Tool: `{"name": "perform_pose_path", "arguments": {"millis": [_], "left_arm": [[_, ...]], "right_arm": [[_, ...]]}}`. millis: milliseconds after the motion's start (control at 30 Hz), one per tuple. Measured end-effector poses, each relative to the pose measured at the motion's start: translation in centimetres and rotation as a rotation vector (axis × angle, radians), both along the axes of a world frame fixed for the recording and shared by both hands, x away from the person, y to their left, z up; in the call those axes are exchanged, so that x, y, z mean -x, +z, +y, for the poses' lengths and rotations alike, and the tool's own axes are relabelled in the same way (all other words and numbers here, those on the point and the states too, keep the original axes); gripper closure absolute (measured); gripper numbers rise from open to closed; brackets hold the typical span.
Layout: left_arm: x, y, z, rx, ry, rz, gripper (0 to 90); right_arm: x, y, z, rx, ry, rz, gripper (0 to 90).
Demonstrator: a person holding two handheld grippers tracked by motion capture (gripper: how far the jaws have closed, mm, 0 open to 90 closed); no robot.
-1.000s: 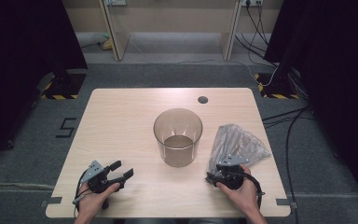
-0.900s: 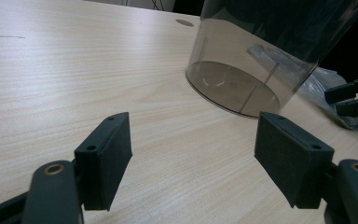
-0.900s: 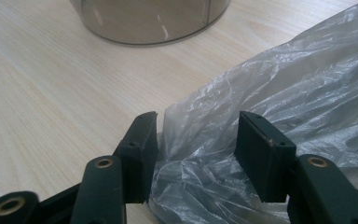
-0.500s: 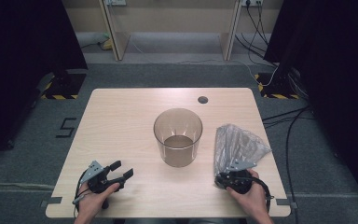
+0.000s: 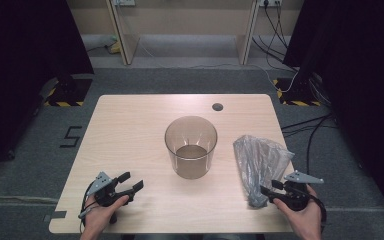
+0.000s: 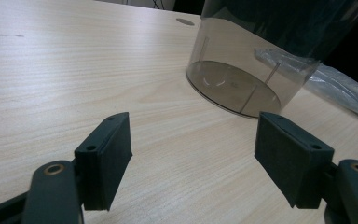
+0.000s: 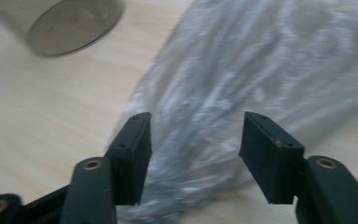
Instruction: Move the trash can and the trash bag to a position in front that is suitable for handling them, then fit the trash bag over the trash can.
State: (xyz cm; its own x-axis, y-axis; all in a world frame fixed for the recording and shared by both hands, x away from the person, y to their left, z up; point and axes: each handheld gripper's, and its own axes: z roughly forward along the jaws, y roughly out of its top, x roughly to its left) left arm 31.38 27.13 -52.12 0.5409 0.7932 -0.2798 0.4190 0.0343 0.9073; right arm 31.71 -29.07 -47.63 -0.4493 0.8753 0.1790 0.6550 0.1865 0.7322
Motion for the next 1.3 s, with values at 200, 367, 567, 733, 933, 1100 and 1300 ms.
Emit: {"name": "perform_pose_path", "arguments": {"millis": [200, 367, 567, 733, 933, 1100, 1300], "left_arm": [[-0.4, 0.0, -0.1, 0.006, 0.009, 0.011, 26.2], [-0.2, 0.0, 0.1, 0.016, 0.016, 0.009, 26.2], [-0.1, 0.0, 0.0, 0.007, 0.01, 0.005, 26.4], [-0.3, 0.0, -0.2, 0.005, 0.003, 0.007, 26.5], [-0.5, 0.0, -0.3, 0.004, -0.003, 0.004, 26.6], [-0.4, 0.0, -0.3, 0.004, -0.011, -0.003, 26.6], [-0.1, 0.0, -0.4, 0.002, -0.017, -0.006, 26.6]], "right_arm": [[-0.6, 0.1, -1.9, -0.028, -0.107, -0.002, 29.8], [-0.9, 0.0, -2.5, -0.047, -0.129, -0.028, 30.1], [-1.3, -0.2, -2.3, -0.039, -0.141, -0.02, 31.1], [-2.2, -0.9, -2.5, -0.022, -0.18, 0.022, 31.3], [-3.8, -0.8, -2.4, 0.003, -0.206, 0.029, 29.9], [-4.8, -1.2, -2.0, 0.035, -0.222, 0.043, 28.3], [-5.8, -2.5, -1.1, 0.098, -0.231, 0.079, 25.9]]}}
